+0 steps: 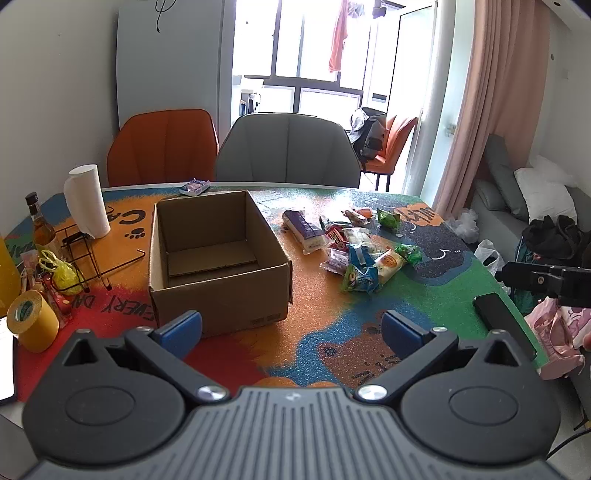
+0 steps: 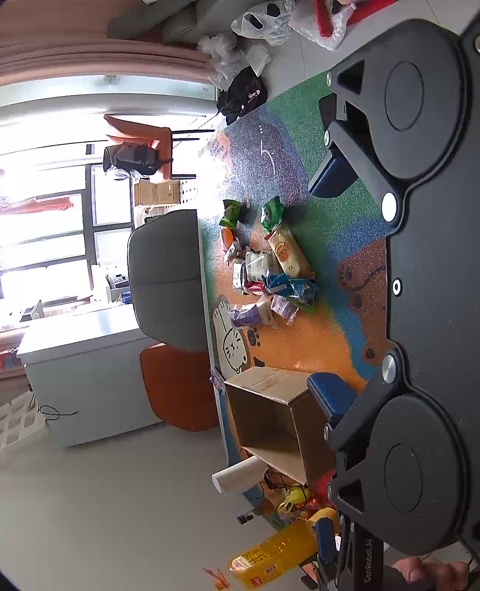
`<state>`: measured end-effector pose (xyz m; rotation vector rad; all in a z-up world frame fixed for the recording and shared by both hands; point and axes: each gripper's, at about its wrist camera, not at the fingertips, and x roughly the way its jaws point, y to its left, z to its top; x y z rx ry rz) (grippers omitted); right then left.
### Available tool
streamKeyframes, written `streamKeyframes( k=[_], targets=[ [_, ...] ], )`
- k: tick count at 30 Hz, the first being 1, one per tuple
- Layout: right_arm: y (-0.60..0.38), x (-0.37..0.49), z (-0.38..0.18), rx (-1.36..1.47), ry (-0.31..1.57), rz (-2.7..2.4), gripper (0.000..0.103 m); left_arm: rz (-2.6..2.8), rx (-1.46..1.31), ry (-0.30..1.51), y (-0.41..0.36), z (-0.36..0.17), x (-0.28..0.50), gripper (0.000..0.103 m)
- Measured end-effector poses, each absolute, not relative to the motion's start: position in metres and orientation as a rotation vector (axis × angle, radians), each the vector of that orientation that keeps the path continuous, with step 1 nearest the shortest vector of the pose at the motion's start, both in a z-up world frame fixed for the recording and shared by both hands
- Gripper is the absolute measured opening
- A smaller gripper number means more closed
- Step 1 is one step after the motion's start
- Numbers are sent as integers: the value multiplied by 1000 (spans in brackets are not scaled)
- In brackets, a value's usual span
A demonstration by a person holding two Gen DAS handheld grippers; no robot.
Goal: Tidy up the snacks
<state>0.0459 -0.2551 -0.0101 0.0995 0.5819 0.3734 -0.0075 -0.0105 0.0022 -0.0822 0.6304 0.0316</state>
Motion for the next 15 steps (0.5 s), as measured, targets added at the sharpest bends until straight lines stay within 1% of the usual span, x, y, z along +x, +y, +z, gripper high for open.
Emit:
streamKeyframes(
  k=[15],
  targets=[
    [-255, 45, -11, 94, 573, 368, 103, 36, -87, 616, -3, 8, -11, 103]
  ],
)
